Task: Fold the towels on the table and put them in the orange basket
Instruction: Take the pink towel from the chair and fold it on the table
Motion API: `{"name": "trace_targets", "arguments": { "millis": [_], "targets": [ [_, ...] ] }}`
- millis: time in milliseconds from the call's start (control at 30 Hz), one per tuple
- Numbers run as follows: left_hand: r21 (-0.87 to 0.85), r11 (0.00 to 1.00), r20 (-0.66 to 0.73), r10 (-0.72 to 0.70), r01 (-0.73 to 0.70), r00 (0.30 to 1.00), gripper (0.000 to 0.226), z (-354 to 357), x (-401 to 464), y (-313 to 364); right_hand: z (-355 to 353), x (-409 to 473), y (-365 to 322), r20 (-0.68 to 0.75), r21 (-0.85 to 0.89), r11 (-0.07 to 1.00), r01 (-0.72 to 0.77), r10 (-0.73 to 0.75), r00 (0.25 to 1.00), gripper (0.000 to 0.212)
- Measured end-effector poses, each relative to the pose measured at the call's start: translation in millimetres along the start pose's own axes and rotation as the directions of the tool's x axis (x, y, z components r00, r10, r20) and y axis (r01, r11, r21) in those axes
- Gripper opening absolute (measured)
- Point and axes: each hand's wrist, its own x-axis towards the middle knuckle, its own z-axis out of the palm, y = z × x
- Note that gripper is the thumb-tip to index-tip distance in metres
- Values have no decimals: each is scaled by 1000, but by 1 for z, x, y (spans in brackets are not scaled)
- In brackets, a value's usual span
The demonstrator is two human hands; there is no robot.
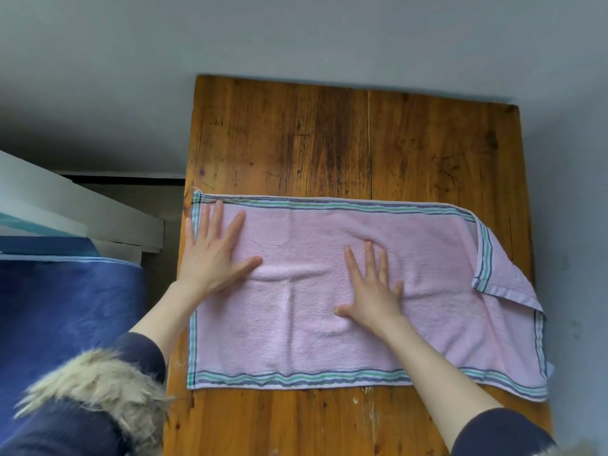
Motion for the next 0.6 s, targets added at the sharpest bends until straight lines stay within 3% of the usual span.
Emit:
{"name": "trace_targets", "arguments": {
  "millis": [100,200,300,367,467,533,600],
  "targets": [
    [-109,994,-77,-9,0,997,85,-4,-7,24,-1,-3,3,-19,43,998,45,-45,999,110],
    [-180,979,-169,67,-97,983,79,-2,-19,65,-4,-15,24,-239,164,979,117,-76,968,87],
    [-163,966,-161,174,-200,971,75,8,-29,119,-11,-33,73,-541,244,963,111,41,840,57],
    [-137,959,-138,230,-249,963,73,17,-32,156,-16,-40,119,-640,230,973,24,133,757,51],
    [-92,955,-105,274,-283,956,65,31,-30,208,-19,-44,188,-582,181,972,-153,231,780,57],
    [-67,948,-98,304,-311,948,61,40,-26,240,-19,-41,223,-514,142,977,-161,211,831,61],
    [-23,943,-89,329,-332,940,61,48,-20,267,-23,-33,245,-512,146,984,-99,161,844,52]
  ]
}}
